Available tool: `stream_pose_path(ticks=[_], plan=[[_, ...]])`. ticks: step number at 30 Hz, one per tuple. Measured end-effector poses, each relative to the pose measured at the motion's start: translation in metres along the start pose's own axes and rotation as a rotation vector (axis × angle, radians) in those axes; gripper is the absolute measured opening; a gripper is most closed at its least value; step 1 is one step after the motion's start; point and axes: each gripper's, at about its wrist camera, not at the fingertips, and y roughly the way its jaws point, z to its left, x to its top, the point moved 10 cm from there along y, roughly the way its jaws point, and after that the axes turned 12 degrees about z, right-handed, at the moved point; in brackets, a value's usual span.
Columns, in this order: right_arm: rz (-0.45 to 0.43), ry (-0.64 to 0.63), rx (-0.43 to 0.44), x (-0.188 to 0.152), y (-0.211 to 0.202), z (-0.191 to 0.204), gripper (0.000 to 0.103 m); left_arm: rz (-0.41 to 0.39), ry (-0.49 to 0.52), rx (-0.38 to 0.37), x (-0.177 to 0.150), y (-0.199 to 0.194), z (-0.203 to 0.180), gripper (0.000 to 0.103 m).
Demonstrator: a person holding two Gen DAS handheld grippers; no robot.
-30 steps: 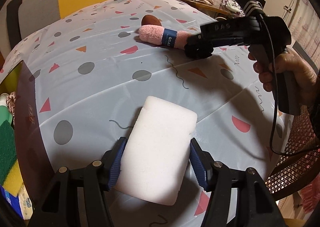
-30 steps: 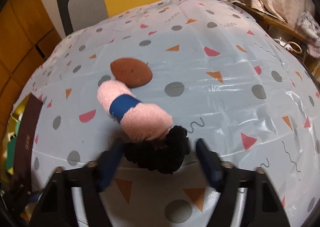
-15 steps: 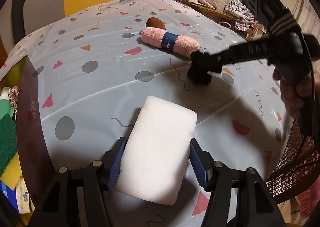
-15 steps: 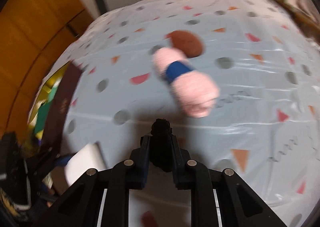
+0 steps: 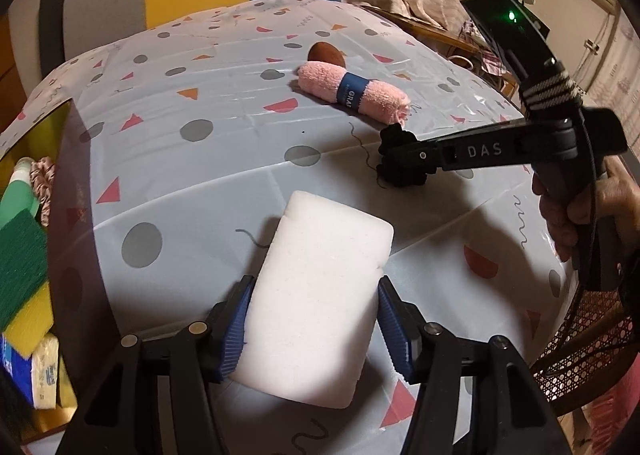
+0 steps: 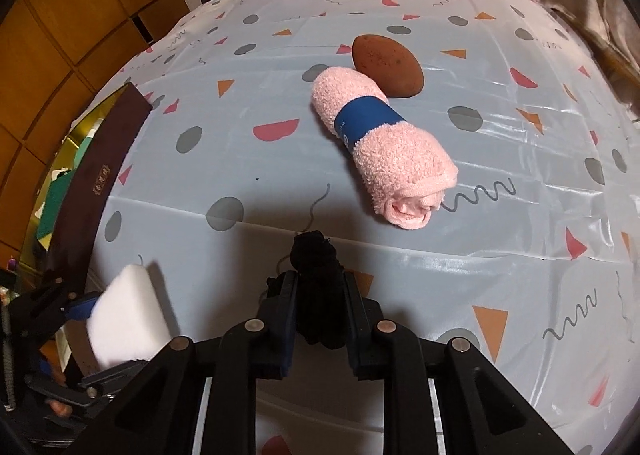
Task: Organize soft objects
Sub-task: 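Lift the white foam block and carry it over the gold tray with left gripper, then lower the foam block into the tray and open the left gripper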
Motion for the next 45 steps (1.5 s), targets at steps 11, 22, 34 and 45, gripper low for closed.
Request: stream_pose_path(ticks=[11, 22, 34, 45], plan=[[-0.003, -0.025, -0.031, 0.003, 0.005, 0.003, 0.021, -0.156, -0.085, 0.040, 0.008, -0.079, 0.017, 0.059], [-0.025, -0.057, -0.079, 0.001, 0.006, 0.005, 0.021, -0.270, -0.182, 0.111, 0.013, -0.142, 0.062, 0.060], [-0.029, -0.075, -0.091, 0.003, 0.008, 0.008, 0.021, -0.265, -0.271, 0.175, -0.007, -0.150, 0.109, 0.060], [-0.033, -0.091, -0.101, 0.003, 0.008, 0.008, 0.021, -0.265, -0.487, 0.143, -0.036, -0.166, 0.202, 0.060]])
